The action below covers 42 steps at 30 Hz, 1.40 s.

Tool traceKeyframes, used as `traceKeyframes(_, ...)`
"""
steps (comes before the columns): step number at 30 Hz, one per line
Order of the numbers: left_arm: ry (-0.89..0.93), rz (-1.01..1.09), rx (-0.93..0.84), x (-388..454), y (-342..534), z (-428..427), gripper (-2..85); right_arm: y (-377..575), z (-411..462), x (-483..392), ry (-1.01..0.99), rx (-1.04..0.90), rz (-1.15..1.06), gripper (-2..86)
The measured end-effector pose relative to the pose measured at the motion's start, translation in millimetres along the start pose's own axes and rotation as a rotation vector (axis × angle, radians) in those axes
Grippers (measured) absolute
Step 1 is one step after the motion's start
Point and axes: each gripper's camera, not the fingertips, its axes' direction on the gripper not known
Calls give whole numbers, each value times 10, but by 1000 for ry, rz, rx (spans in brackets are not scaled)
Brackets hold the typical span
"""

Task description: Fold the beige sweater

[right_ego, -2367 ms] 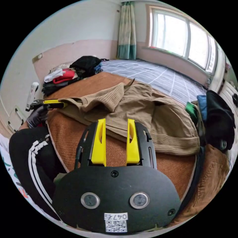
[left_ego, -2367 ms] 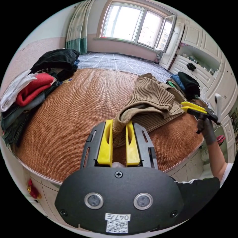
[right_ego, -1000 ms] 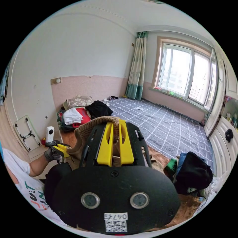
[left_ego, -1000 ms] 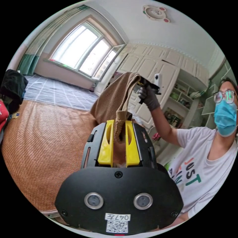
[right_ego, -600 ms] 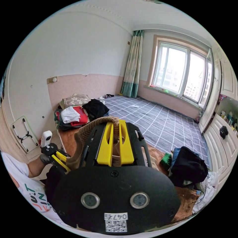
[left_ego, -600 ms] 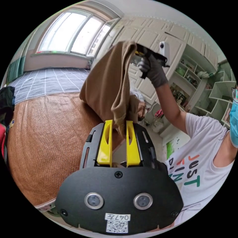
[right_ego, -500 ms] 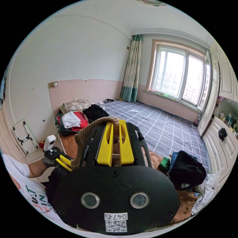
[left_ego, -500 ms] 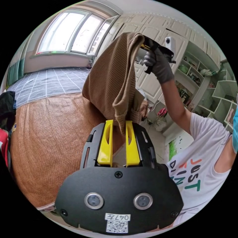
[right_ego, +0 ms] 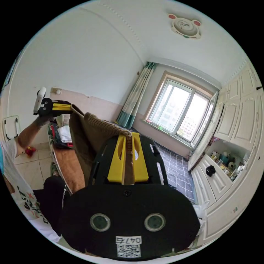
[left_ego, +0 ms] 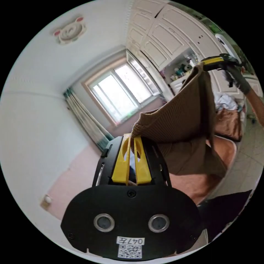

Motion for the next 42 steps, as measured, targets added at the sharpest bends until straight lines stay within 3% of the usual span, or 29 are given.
traceKeyframes(3, -130, -18, 147, -276, -345, -1088, -9, -124, -552, -90, -25, 96, -37, 4)
traceKeyframes(10, -73, -118, 291, -707, -552, -2674, -9, -182, -975, -183, -225, 238, -57, 4)
traceKeyframes(13, -9, -86, 83, -685, -921, -1925, -9, -238, -192, -64, -256, 83, 2, 4)
traceKeyframes(16, 47, -49, -251, -551, -1356, -180, -9, -314, 1095, 247, -254, -146, 128, 4)
traceKeyframes(18, -99, 86, -373, -353, -1922, 640, -9, -560, 1774, 485, -217, -215, 229, 2)
traceKeyframes(19, -175, 126, -356, -307, -2132, 663, -9, -661, 1819, 513, -205, -206, 249, 1)
traceKeyframes(21, -496, 233, -166, -234, -2926, 406, -9, -1089, 1550, 414, -24, -48, 180, -1)
traceKeyframes(23, -593, 226, -13, -359, -3298, 136, -9, -1218, 1196, 294, 122, 102, 101, -1)
traceKeyframes(24, -593, 217, 48, -449, -3455, 6, -9, -1212, 1017, 278, 101, 169, 66, -1)
traceKeyframes(28, -456, 465, 120, -279, -3308, 38, -9, -915, 1078, 204, -114, 104, -15, -1)
traceKeyframes(30, -380, 763, 62, 243, -2706, 392, -9, -428, 1545, -73, -255, -36, -89, -1)
traceKeyframes(34, -148, 1076, -79, 1335, -1589, 1062, -9, 674, 2510, -835, -450, -282, -170, 0)
traceKeyframes(38, 270, 972, -292, 2366, -816, 1858, -9, 2114, 3445, -1807, -577, -512, -88, 0)
traceKeyframes(42, 605, 764, -477, 2644, -611, 2572, -9, 3102, 3748, -2532, -592, -631, 28, -1)
